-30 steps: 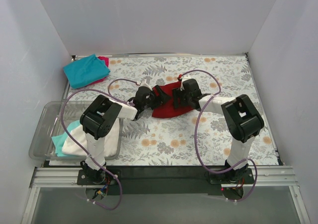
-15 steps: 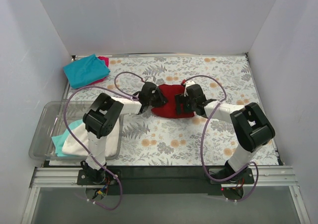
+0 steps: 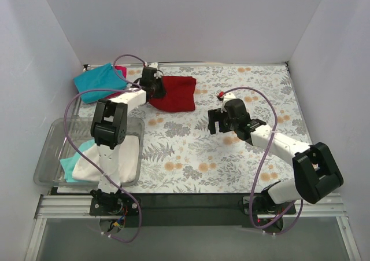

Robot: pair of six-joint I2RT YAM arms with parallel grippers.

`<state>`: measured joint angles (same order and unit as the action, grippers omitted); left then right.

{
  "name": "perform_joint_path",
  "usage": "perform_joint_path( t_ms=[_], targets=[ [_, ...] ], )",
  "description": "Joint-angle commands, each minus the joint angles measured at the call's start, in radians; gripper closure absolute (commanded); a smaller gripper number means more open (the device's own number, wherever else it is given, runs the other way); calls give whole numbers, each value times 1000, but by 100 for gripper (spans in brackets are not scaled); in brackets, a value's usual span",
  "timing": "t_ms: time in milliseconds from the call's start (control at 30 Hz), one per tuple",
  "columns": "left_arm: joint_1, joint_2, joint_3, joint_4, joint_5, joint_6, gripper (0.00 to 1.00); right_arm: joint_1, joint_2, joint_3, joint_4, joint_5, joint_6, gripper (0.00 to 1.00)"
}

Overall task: Fold and stack the t-shirts
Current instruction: Neatly place the folded tshirt to the corner

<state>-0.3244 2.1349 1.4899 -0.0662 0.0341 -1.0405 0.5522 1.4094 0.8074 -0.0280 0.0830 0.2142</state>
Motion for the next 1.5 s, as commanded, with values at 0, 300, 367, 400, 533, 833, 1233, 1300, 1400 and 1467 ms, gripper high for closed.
perform_joint_path(
  t_ms=[0, 300, 367, 400, 533, 833, 1233, 1300, 1400, 1467],
  targets=[
    [67, 16, 124, -90, 50, 122, 100, 3, -41, -19, -7, 18, 4, 19],
    [235, 157, 501, -251, 147, 203, 100, 2, -98, -37, -3, 29, -3, 18],
    [266, 189, 570, -288, 173, 212, 100, 2, -98, -39, 2, 27, -4, 18],
    [278, 198, 625, -297, 188, 212, 100, 2, -96, -40, 3, 27, -6, 18],
    [323, 235, 742, -377, 233, 198, 100, -1, -75, -40, 13, 34, -7, 18],
    [472, 157, 711, -426, 237, 175, 100, -3, -32, -33, 19, 3, -6, 18],
    [571, 79, 760, -440, 194, 132, 100, -3, -38, -39, 19, -19, -3, 18],
    [590, 68, 754, -442, 171, 120, 100, -3, -40, -39, 37, -26, -3, 18],
    [613, 45, 736, -426, 170, 100, 100, -3, -43, -42, 48, -32, -4, 18],
    [627, 36, 725, -423, 165, 88, 100, -3, -49, -43, 50, -35, -4, 18]
  ],
)
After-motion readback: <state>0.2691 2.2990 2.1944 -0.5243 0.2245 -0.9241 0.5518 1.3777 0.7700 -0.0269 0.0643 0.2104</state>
